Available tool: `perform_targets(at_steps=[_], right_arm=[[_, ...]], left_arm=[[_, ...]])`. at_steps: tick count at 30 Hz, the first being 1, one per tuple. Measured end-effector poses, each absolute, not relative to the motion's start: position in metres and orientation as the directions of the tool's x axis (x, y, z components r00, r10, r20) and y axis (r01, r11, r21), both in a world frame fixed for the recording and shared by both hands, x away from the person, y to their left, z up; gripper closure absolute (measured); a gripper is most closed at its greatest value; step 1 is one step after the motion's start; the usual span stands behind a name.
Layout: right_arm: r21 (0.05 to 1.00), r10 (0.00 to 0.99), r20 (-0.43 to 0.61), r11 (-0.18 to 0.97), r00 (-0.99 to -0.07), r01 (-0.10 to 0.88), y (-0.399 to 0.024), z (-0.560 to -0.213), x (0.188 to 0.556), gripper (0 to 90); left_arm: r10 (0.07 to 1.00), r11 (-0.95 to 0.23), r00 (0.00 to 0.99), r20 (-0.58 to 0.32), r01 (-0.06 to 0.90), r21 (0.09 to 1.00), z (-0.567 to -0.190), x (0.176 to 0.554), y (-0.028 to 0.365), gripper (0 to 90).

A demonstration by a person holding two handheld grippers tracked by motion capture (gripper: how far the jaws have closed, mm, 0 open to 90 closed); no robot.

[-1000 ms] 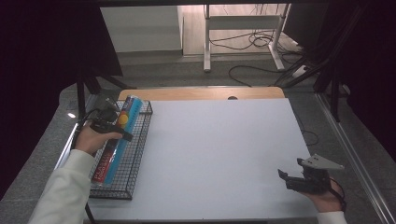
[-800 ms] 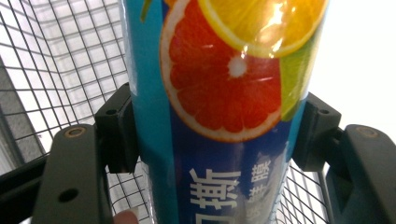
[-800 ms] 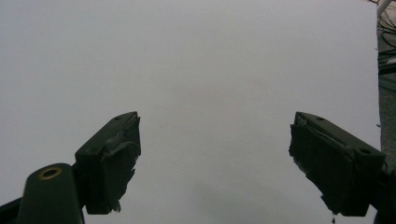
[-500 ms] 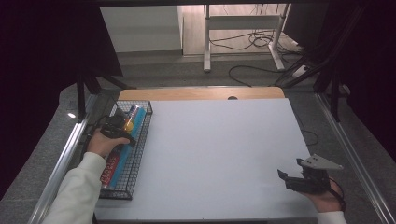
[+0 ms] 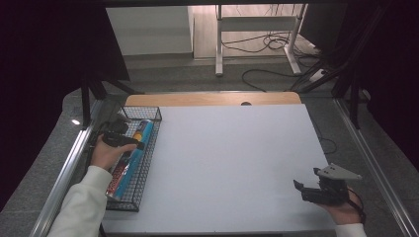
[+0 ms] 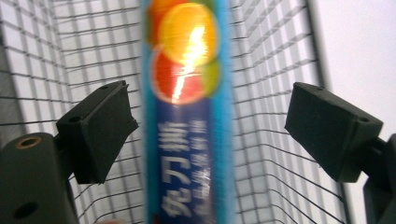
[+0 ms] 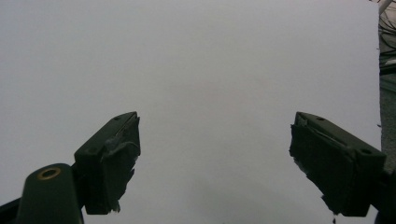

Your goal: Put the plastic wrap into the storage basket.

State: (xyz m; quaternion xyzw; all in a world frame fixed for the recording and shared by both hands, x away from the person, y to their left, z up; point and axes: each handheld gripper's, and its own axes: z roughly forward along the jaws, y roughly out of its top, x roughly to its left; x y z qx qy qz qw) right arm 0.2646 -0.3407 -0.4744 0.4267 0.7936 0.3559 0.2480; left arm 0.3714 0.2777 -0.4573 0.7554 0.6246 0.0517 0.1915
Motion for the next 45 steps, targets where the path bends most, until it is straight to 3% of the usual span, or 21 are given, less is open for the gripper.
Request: perform_targets(at_steps=[11,18,26,31,45], right_arm=[[0.775,0.842,-0.096,0.398,-0.532,0.491,-0.336,-0.476,0.264,16.7],[0.774,0.843,-0.096,0.398,-0.53,0.492,-0.336,-0.476,0.264,16.7],[0.768,0.827,-0.098,0.416,-0.554,0.486,-0.328,-0.478,0.264,16.6],[0.764,0.815,-0.101,0.43,-0.57,0.48,-0.323,-0.48,0.265,16.6],[0.767,0.805,-0.096,0.434,-0.586,0.472,-0.321,-0.481,0.265,16.5]], left_arm=[[0.889,-0.289,0.429,-0.16,0.797,0.53,-0.446,0.316,0.251,16.3],[0.845,-0.307,0.498,-0.194,0.75,0.586,-0.451,0.289,0.232,16.6],[0.771,-0.411,0.616,-0.158,0.672,0.616,-0.467,0.254,0.192,17.3],[0.741,-0.454,0.654,-0.153,0.656,0.603,-0.475,0.243,0.179,17.2],[0.755,-0.43,0.637,-0.157,0.662,0.614,-0.475,0.244,0.176,17.5]])
